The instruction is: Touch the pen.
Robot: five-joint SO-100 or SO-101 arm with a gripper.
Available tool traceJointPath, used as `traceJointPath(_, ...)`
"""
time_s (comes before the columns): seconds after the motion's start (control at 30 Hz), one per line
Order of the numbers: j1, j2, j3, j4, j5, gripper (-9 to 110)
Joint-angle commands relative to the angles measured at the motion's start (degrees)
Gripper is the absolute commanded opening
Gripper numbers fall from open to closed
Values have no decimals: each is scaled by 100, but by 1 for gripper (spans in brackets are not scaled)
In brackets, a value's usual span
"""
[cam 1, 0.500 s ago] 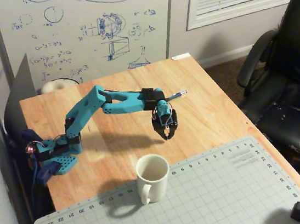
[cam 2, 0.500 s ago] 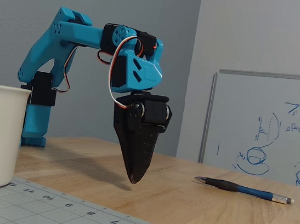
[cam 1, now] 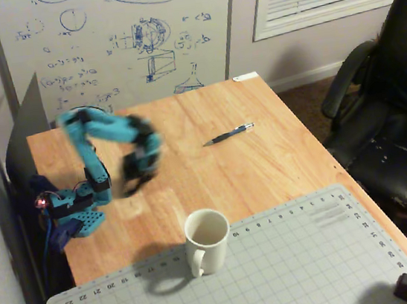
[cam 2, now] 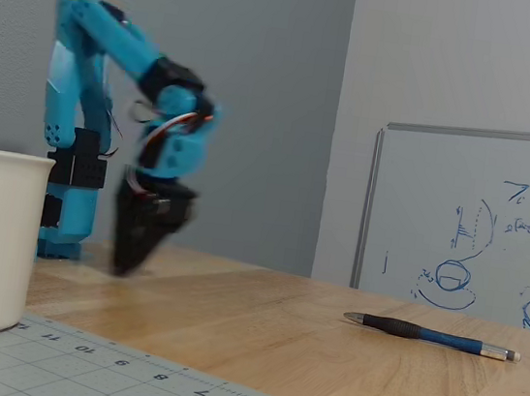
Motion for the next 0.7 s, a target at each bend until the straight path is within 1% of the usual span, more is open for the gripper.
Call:
traceJointPath(0.0,-53,7945,2549,-9,-53,1)
traceJointPath(0.67,-53,7954,2531,-70,-44,1)
